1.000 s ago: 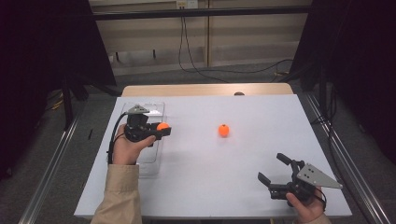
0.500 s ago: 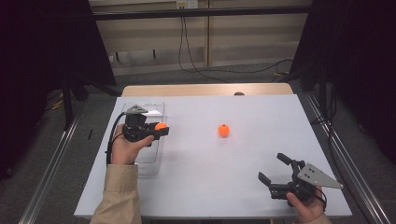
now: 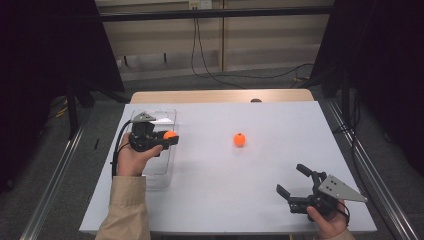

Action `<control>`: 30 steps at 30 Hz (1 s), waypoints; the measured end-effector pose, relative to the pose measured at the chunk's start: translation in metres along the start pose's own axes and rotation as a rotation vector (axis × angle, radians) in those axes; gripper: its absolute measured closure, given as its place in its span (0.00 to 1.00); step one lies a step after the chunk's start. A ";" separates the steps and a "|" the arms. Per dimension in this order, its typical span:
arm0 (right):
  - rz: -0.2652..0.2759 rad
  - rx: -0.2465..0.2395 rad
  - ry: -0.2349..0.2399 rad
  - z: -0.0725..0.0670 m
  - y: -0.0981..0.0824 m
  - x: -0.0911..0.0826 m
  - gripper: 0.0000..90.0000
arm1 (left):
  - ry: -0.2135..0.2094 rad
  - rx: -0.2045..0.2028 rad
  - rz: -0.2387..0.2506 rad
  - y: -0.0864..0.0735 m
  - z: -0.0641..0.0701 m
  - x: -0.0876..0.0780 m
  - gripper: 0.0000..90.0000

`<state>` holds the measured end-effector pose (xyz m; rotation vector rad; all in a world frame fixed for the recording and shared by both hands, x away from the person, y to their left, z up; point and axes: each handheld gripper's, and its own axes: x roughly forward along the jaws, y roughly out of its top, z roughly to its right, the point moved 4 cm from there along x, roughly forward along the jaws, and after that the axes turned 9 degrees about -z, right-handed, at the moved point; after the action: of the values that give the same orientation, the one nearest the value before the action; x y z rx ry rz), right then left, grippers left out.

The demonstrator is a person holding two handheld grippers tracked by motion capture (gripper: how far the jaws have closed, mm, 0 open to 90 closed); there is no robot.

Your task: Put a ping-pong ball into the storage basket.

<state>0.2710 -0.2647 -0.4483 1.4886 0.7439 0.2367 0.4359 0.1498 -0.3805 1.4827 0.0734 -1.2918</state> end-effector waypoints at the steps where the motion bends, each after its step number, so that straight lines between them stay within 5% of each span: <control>1: 0.002 0.002 0.000 0.000 0.000 0.000 0.03 | 0.000 0.001 0.001 0.000 0.000 0.000 0.57; 30: 0.004 -0.004 0.003 0.000 0.001 -0.001 0.03 | 0.036 -0.010 0.010 -0.004 -0.012 -0.006 0.57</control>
<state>0.2709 -0.2651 -0.4477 1.4864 0.7429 0.2429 0.4386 0.1632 -0.3808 1.4960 0.0959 -1.2551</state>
